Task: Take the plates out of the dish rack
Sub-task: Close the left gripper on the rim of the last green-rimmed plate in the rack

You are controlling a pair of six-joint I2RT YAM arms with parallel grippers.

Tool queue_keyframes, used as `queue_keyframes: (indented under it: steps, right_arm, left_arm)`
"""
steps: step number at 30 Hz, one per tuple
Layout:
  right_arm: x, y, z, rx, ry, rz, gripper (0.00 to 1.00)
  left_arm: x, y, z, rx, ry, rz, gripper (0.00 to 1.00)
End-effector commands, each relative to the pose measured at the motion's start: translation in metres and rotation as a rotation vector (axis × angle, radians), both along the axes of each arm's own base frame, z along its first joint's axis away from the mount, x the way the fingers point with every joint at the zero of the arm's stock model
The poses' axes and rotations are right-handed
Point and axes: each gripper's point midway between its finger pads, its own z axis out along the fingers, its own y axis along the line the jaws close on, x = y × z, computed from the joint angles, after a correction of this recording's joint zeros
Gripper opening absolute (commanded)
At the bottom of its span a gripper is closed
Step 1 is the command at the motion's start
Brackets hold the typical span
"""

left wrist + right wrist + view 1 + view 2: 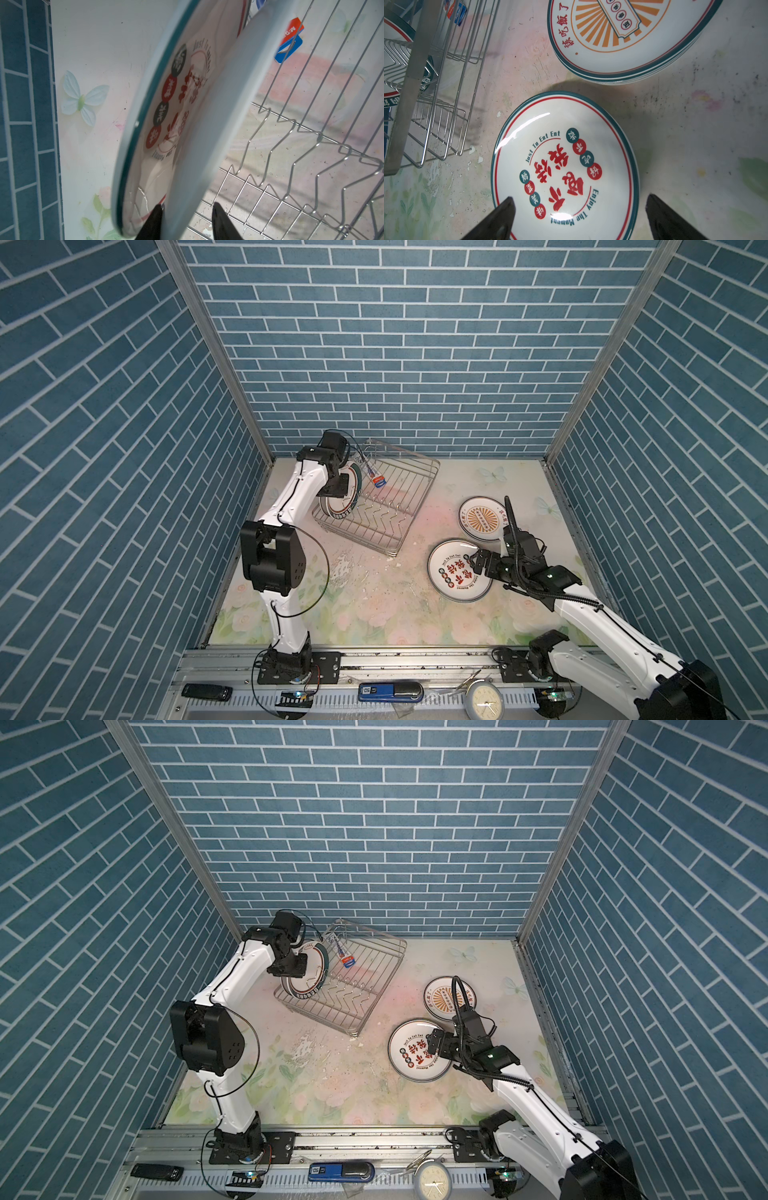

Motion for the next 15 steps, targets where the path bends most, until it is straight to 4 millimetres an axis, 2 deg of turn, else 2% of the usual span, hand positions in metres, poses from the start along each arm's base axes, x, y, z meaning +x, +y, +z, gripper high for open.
queue_keyframes:
  steps: [1,5,9,15]
  right_arm:
    - [-0.003,0.000,-0.003,-0.005,-0.008,0.021,0.98]
    - [-0.002,0.004,-0.002,0.013,-0.015,0.034,0.98]
    - [-0.004,0.011,0.001,0.051,-0.017,0.063,0.98]
    - [-0.005,0.015,0.001,0.064,-0.013,0.079,0.98]
  left_arm:
    - [0.005,0.002,-0.008,0.004,0.007,-0.001,0.35]
    - [0.006,0.006,-0.012,0.023,0.007,0.010,0.33]
    - [0.007,0.006,-0.017,0.025,0.010,0.007,0.26]
    - [0.004,0.006,-0.016,0.023,0.007,0.003,0.20]
